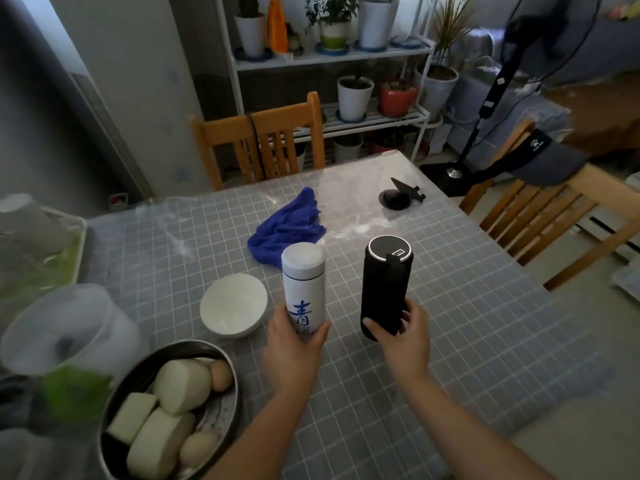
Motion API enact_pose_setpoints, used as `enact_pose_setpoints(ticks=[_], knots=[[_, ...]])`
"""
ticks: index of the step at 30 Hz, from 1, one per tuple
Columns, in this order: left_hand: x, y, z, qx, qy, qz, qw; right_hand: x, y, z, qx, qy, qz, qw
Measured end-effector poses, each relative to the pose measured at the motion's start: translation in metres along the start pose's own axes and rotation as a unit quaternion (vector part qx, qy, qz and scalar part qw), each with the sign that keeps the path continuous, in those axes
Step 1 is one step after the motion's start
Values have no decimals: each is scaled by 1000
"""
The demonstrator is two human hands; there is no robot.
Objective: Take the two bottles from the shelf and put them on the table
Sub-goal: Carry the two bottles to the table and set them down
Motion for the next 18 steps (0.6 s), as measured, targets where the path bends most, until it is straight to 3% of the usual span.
enact_pose_setpoints(ticks=[9,18], knots=[[-27,-14,-14,29,26,32,999,22,-8,-17,-3,10,0,1000],[-35,-34,-12,1,1,1,1000,36,-16,-24,2,15,-4,1000]])
Point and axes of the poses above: each hand's wrist, its own z-axis away from the middle knuckle, its own y-axis out of the back of the hand, x = y × z, the point moved 6 cm from there along -z, towards the middle knuckle, and after that the axes turned 7 degrees about z, right-handed, at the moved point
